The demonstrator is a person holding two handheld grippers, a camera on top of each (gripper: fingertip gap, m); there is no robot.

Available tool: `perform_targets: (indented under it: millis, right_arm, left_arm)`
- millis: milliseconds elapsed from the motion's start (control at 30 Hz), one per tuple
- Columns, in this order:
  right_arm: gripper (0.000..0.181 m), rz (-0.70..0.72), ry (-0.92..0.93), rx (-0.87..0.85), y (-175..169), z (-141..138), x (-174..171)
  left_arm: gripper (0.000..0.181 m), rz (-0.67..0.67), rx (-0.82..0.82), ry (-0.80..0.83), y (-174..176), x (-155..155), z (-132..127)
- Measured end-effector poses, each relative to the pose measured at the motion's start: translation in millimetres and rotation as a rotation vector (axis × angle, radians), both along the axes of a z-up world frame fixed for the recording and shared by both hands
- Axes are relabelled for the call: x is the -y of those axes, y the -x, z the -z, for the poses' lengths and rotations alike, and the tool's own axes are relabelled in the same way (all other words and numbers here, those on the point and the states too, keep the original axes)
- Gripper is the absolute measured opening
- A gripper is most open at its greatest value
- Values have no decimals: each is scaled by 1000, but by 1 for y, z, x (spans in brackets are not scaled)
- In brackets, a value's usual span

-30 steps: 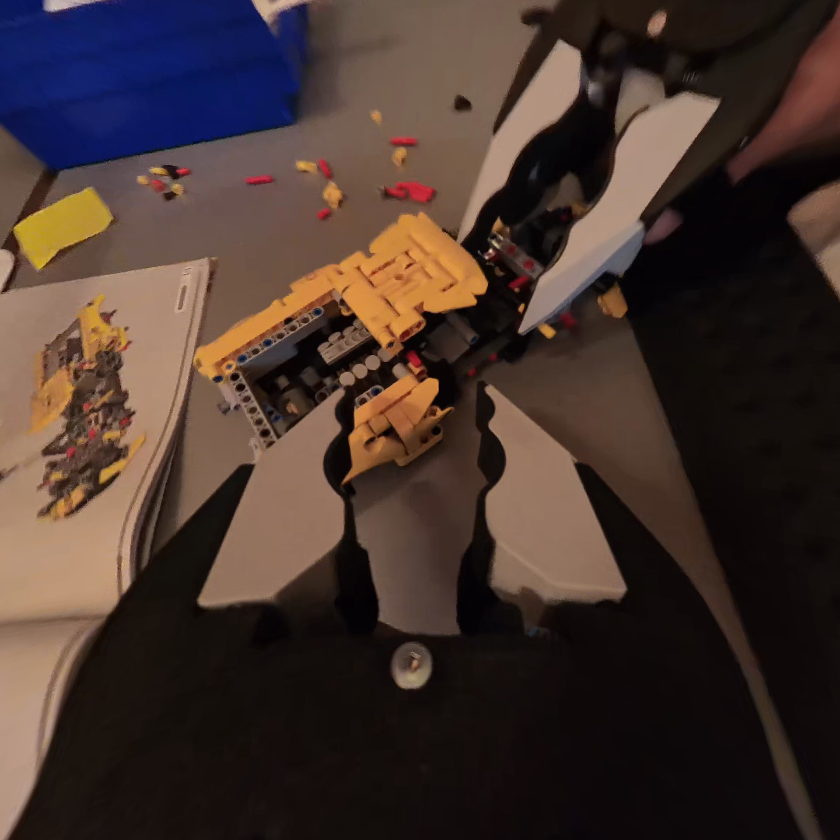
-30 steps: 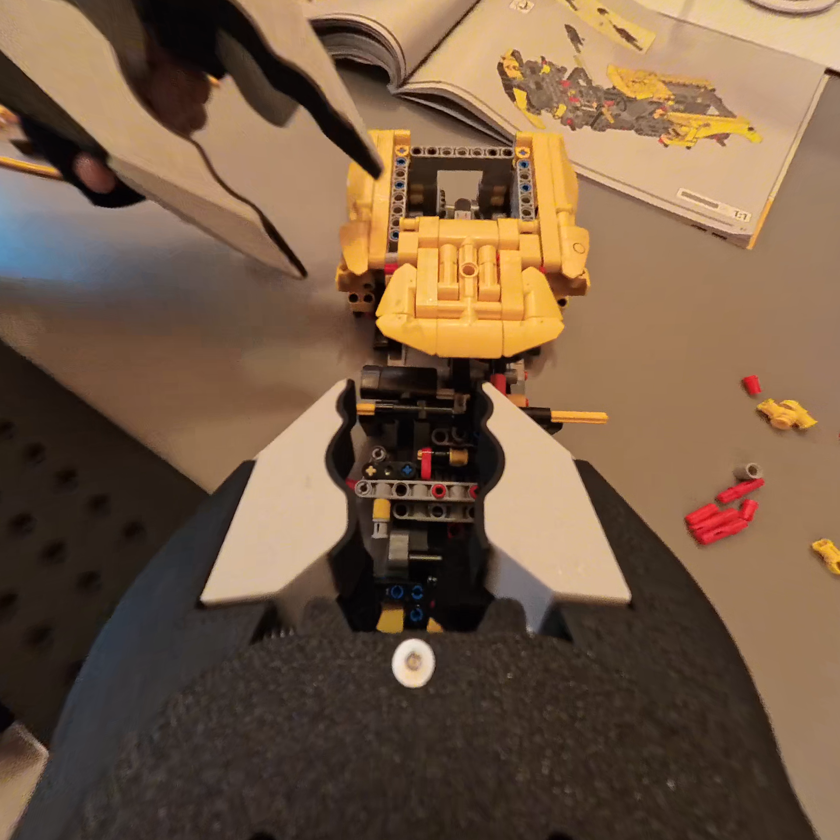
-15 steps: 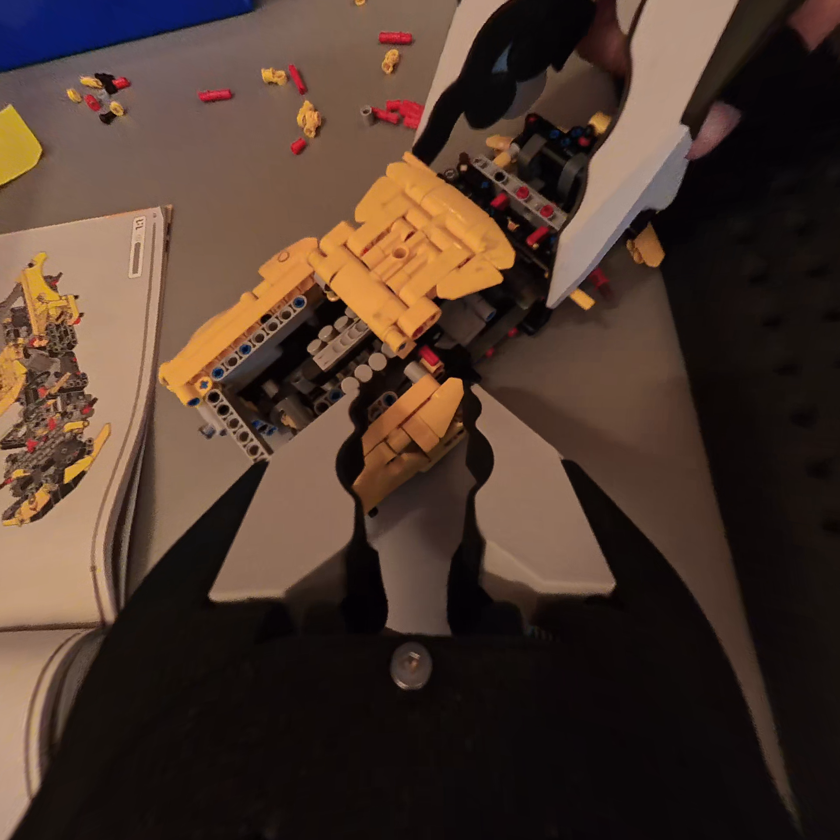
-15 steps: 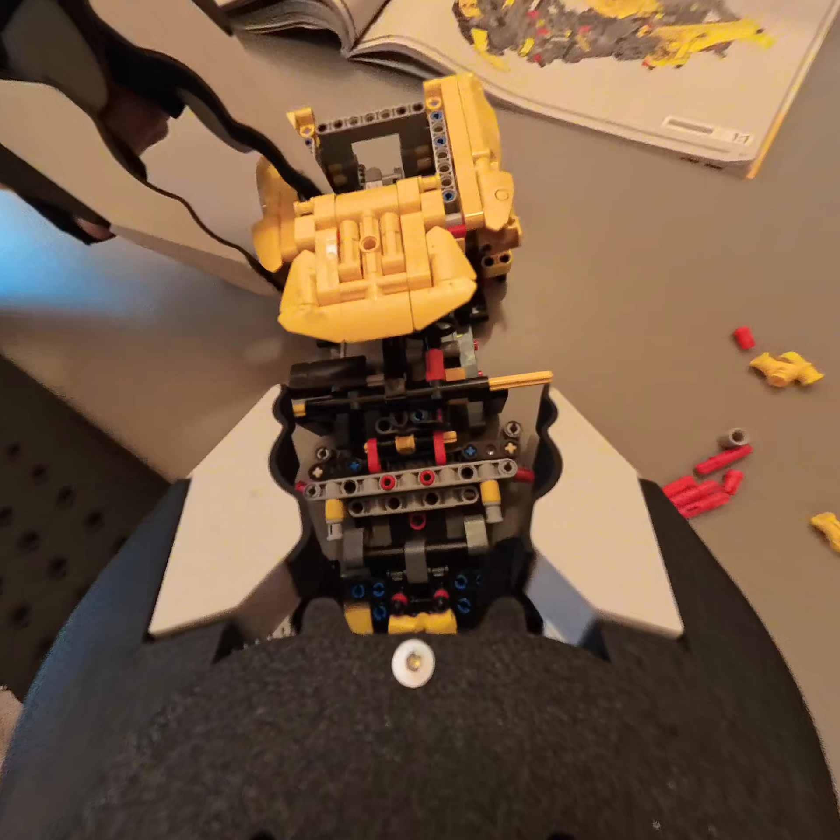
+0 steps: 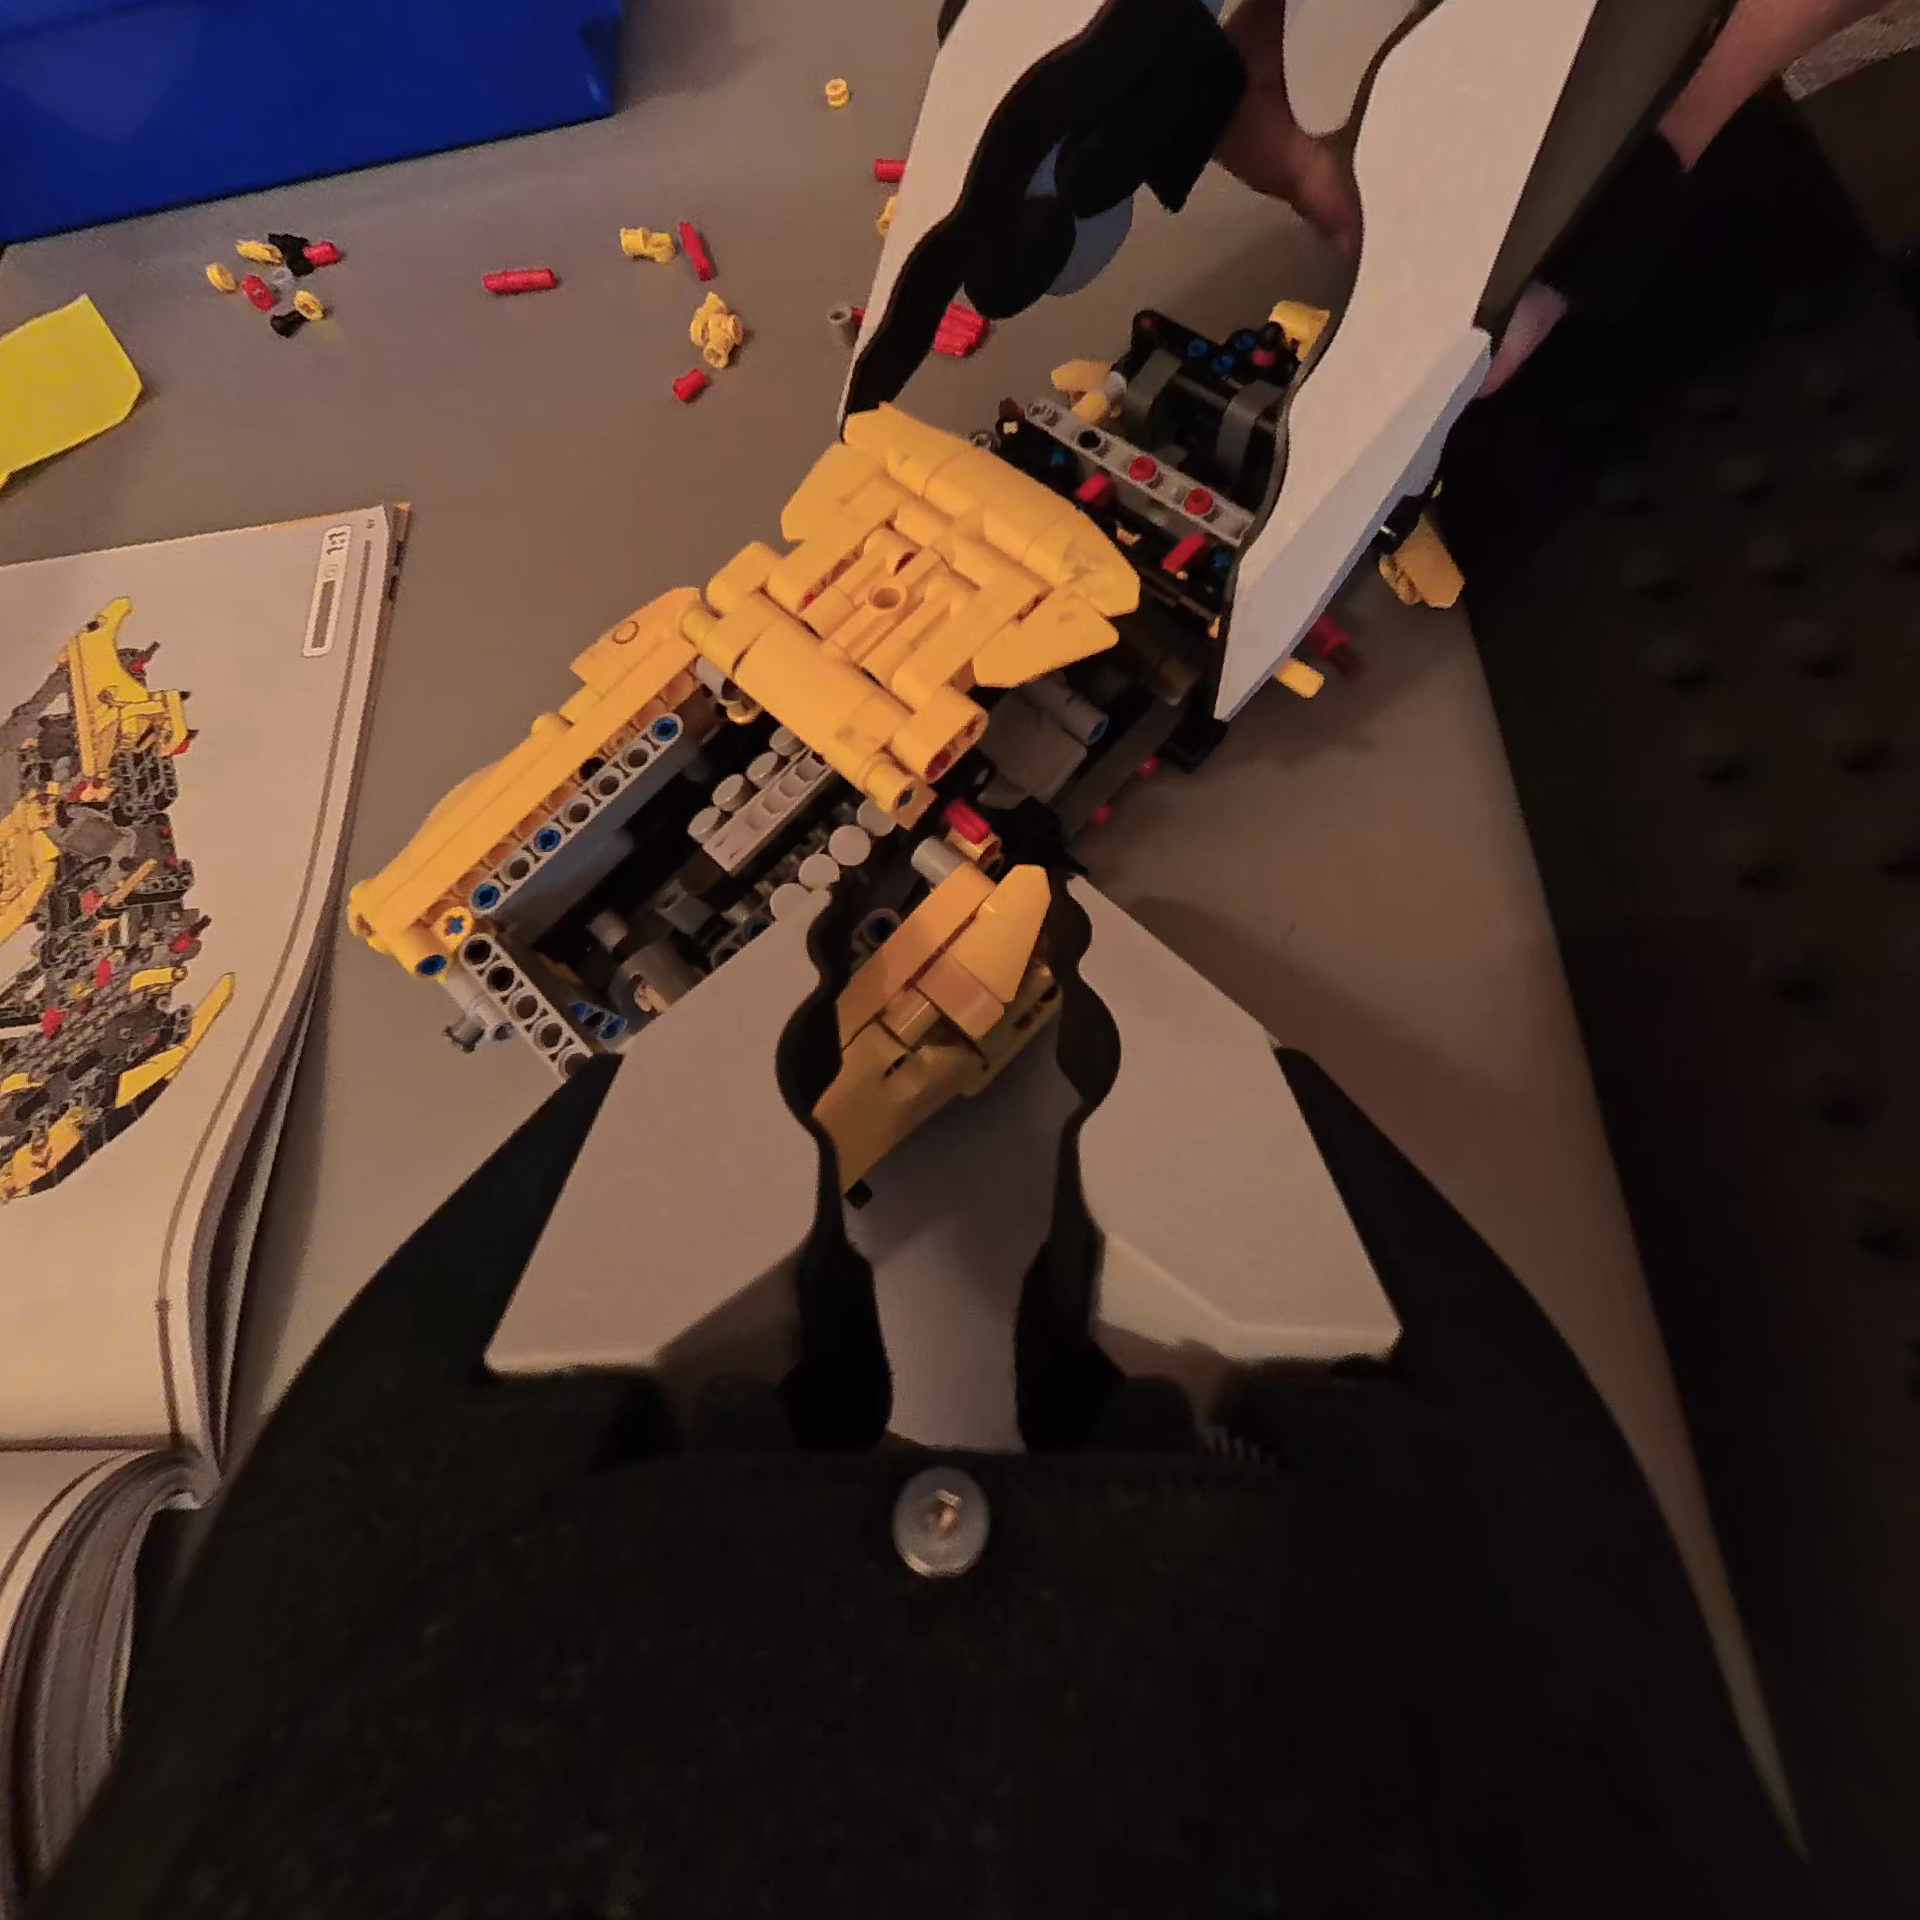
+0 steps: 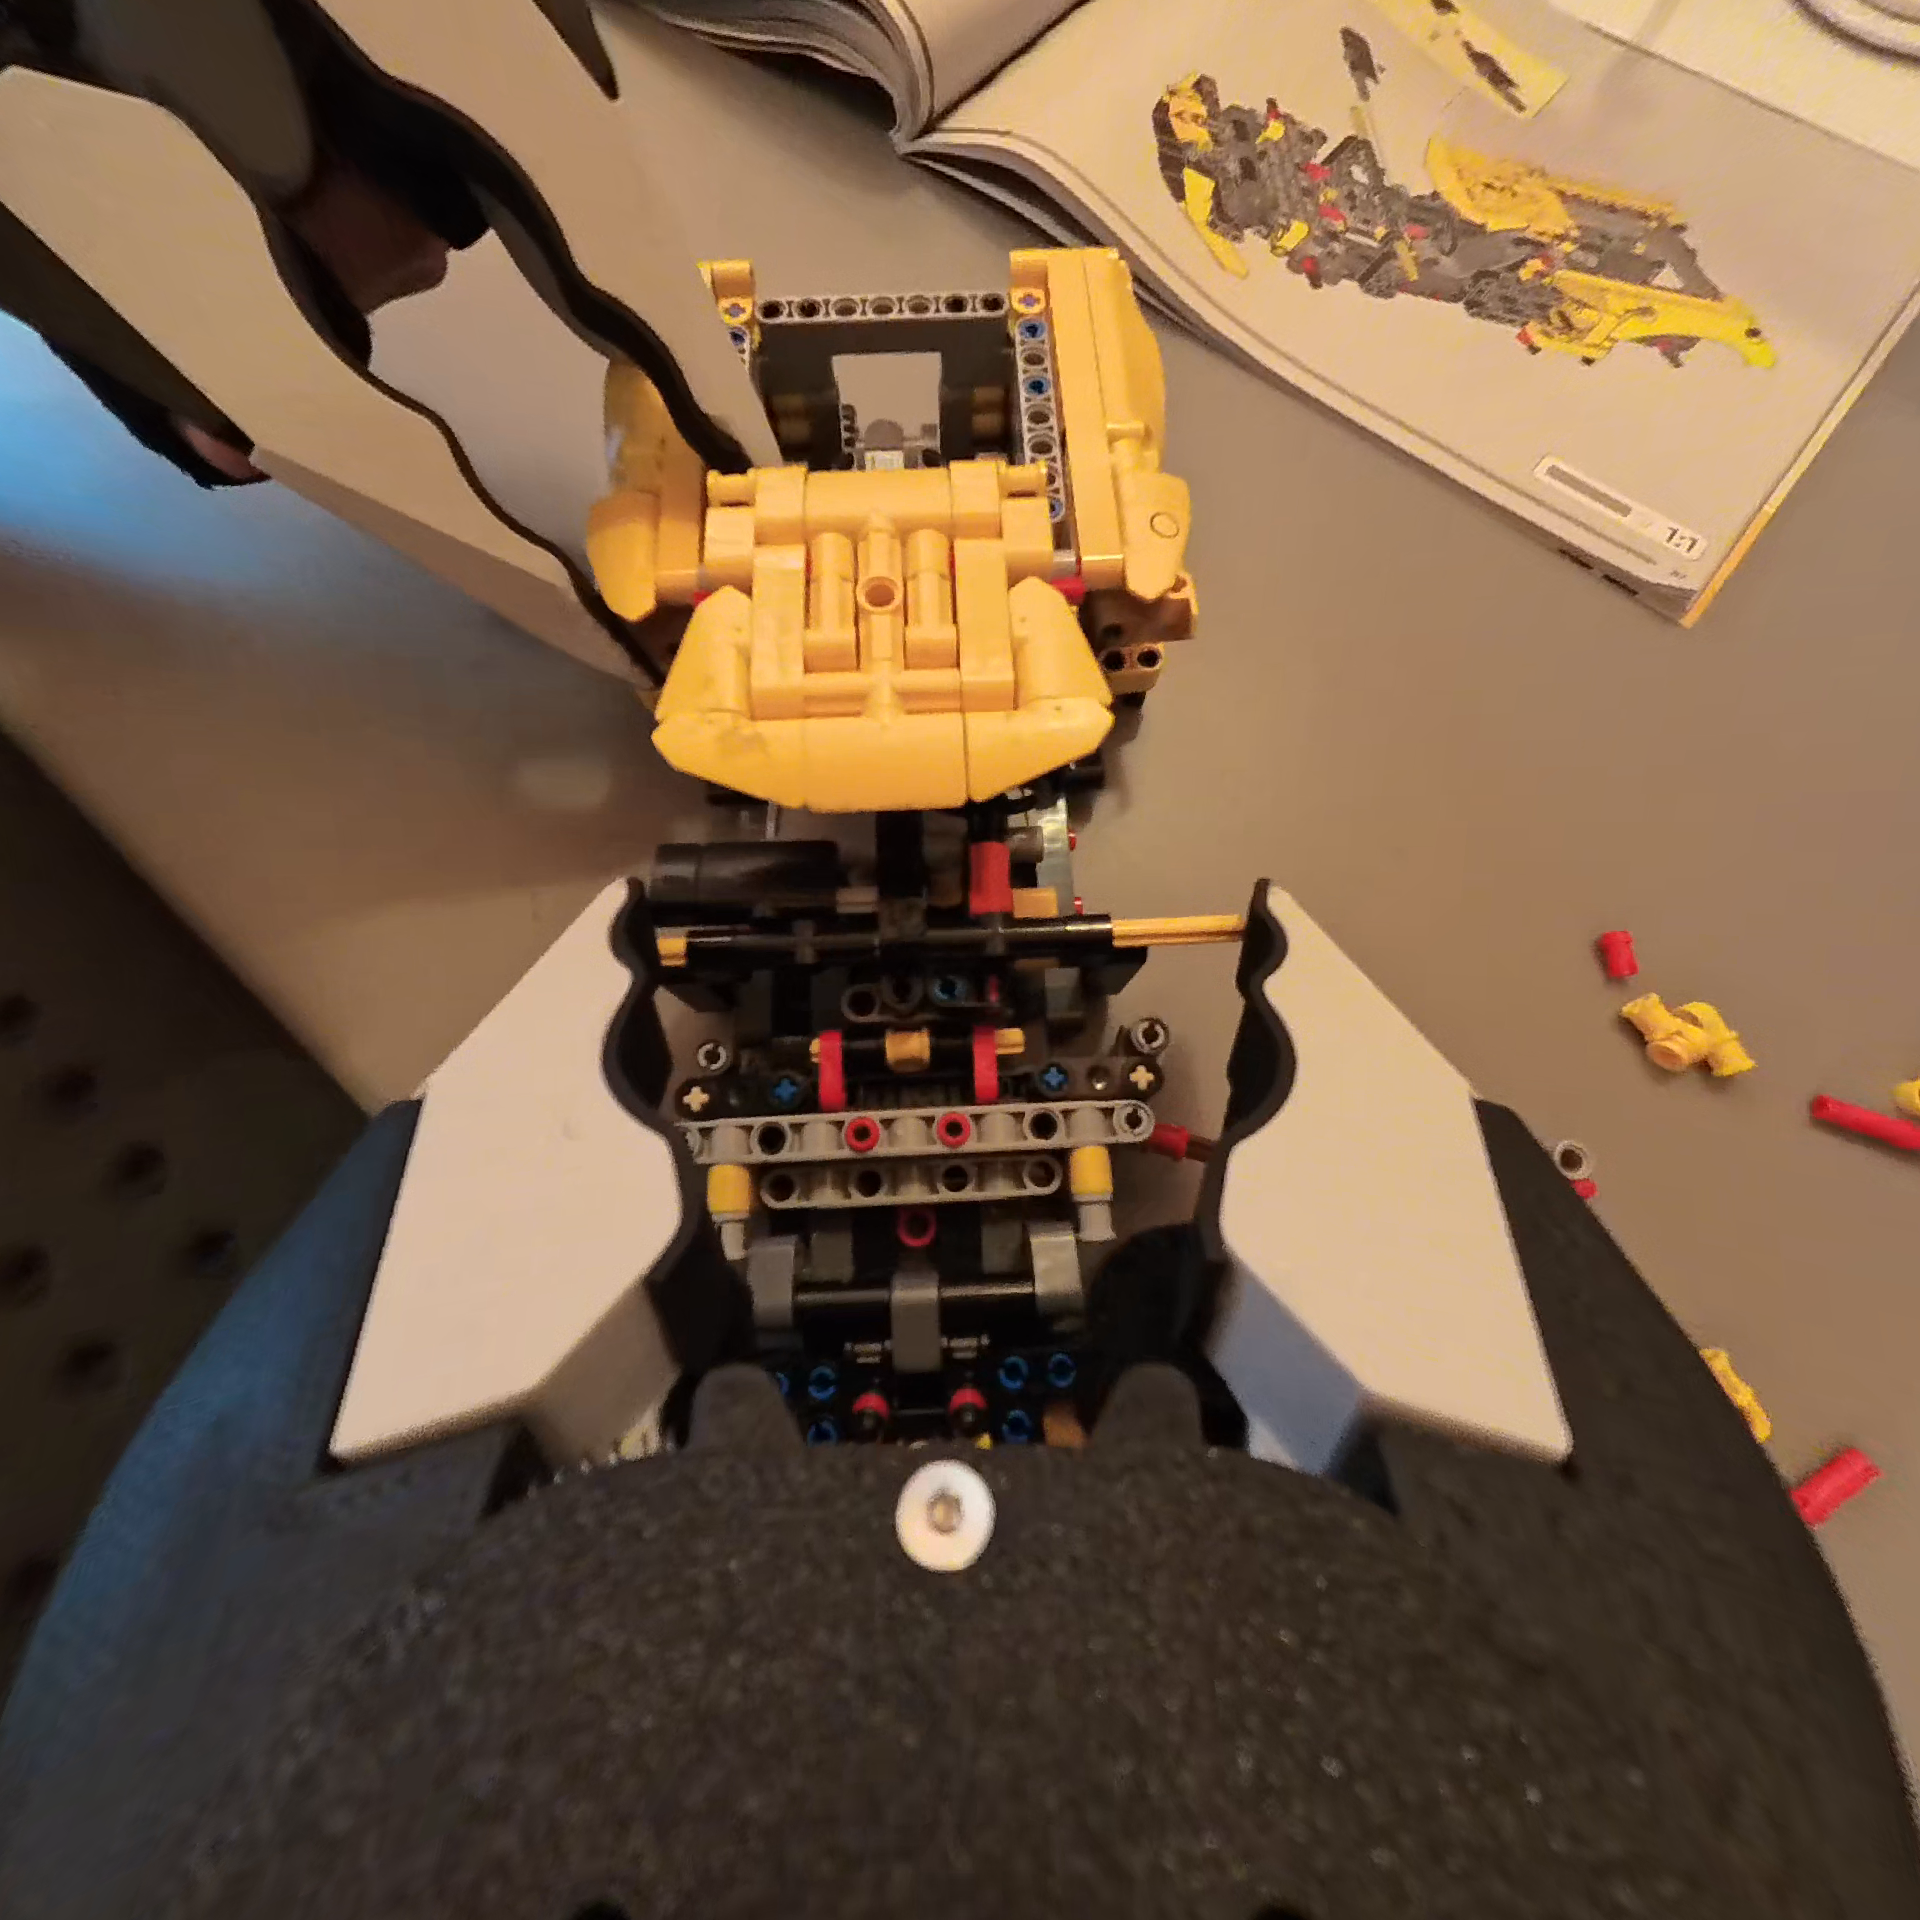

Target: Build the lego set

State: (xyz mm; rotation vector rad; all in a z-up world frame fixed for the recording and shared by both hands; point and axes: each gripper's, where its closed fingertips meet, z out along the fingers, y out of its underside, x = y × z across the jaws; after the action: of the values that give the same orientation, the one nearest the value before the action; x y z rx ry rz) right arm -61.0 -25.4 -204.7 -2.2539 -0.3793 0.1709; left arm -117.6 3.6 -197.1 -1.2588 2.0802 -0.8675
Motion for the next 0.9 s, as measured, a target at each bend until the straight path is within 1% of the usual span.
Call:
perform_targets:
  millis: [200,367,733,900]
  right_arm:
    - [109,18,47,27,-1,2,-1]
    - [109,25,27,24,-1,1,-1]
    - [108,-19,4,1,1,0,0]
    - [108,2,-10,-22,0,-1,-1]
  left_arm:
    - [37,0,4,-3,0,0,0]
    - [36,3,6,-2,0,0,0]
    - [36,7,9,2,0,0,0]
    - [36,6,11,5,0,0,0]
